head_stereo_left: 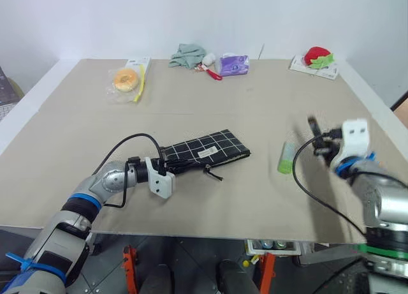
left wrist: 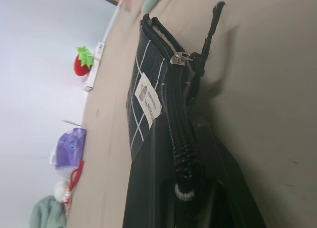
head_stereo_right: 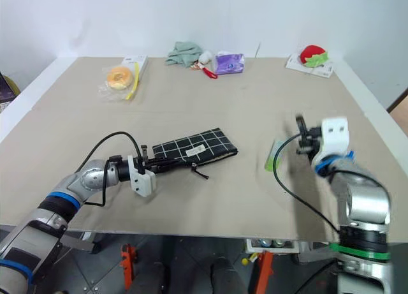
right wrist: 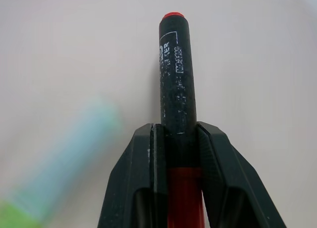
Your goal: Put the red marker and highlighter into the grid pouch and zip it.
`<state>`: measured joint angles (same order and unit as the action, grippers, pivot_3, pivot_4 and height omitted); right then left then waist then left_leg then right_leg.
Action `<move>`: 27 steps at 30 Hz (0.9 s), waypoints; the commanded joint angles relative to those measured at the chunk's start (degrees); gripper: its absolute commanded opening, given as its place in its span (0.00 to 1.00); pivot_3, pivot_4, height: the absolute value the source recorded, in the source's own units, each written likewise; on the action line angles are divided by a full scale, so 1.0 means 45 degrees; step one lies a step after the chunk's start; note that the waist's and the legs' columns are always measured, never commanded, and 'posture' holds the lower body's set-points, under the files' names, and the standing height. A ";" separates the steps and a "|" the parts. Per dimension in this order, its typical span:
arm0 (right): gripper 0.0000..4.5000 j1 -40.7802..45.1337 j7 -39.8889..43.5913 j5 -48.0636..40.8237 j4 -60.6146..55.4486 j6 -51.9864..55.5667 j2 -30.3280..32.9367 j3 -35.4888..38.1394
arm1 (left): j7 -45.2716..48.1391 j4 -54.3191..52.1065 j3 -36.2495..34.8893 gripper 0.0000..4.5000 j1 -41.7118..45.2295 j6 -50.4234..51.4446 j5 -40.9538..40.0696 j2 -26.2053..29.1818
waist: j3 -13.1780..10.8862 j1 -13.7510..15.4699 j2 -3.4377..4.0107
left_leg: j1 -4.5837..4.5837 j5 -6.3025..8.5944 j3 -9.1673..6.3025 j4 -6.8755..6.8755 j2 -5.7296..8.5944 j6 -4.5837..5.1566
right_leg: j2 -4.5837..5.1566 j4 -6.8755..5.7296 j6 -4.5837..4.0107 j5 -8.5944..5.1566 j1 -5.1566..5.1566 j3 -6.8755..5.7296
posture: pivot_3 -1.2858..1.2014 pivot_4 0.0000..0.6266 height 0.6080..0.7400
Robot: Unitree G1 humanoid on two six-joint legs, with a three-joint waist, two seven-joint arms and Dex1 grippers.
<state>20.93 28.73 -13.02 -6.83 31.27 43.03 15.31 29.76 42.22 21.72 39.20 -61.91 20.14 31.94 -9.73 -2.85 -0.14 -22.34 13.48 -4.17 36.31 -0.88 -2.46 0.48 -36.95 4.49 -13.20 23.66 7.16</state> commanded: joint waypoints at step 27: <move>0.13 0.0599 0.7752 0.0799 -0.0780 -0.3631 0.3674 -0.3350 | 0.3646 -0.3069 -0.0737 0.00 -0.0717 0.3290 -0.3745 -0.0607 | -0.0064 0.0022 -0.0149 | -0.0033 0.0018 -0.0004 0.0037 -0.0004 0.0013 | 0.0008 -0.0007 -0.0026 -0.0026 0.0003 -0.0024 | 0.52 0.24 1.00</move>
<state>23.23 62.53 -5.44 -7.32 12.77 59.00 -4.27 46.53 30.16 20.26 36.06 -47.02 3.92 28.48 -10.02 -2.76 -0.81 -22.48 13.56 -4.19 36.48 -0.89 -2.40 0.52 -36.99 4.37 -13.32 23.67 7.05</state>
